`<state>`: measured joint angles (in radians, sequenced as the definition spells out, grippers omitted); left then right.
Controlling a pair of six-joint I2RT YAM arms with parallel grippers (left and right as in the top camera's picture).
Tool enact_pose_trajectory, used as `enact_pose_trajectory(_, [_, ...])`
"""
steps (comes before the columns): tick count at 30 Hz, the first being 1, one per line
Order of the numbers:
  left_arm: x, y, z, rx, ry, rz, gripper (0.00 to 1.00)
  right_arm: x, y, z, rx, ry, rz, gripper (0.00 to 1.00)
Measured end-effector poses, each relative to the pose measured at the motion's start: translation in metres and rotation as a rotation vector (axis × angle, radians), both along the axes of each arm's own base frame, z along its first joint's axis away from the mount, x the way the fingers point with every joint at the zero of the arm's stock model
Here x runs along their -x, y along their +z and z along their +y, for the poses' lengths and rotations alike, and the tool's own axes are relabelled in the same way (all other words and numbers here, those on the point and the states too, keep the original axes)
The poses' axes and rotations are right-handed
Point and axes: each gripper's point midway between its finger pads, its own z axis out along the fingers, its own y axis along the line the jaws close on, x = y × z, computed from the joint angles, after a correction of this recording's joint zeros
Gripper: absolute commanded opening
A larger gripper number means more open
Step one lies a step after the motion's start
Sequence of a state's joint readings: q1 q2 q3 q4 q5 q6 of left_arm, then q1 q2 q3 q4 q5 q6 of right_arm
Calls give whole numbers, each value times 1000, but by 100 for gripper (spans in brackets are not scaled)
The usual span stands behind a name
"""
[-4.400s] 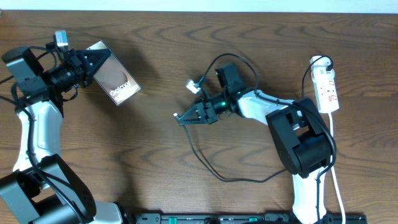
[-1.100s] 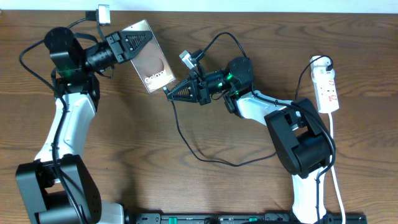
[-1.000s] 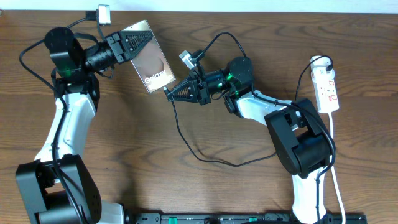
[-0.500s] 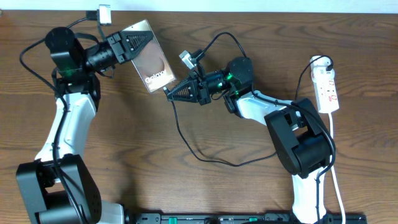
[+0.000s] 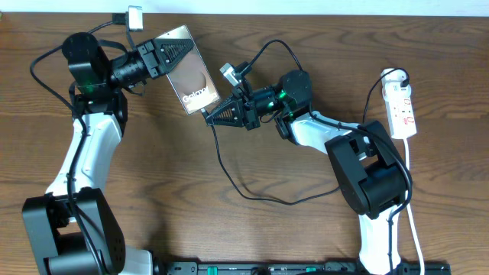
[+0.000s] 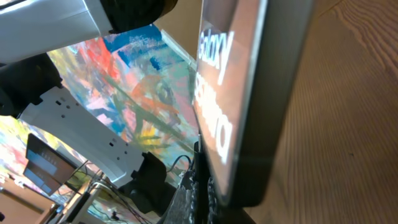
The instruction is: Plug charger to phone and switch on socket
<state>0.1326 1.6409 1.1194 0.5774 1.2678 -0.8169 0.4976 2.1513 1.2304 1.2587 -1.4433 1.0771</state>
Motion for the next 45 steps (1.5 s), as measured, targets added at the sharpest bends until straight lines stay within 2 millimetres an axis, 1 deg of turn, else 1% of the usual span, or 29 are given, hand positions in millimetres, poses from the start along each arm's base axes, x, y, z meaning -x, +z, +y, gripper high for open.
enact_pose_trajectory(21, [-4, -1, 3, 8, 25, 17, 7, 0, 0, 0, 0, -1, 0, 1])
enact_pose_trajectory(30, [-7, -1, 22, 12, 64, 23, 7, 0, 0, 0, 1, -1, 3, 1])
enact_pose_trajectory(45, [-2, 0, 19, 22, 31, 40, 7, 0, 0, 0, 1, -1, 3, 1])
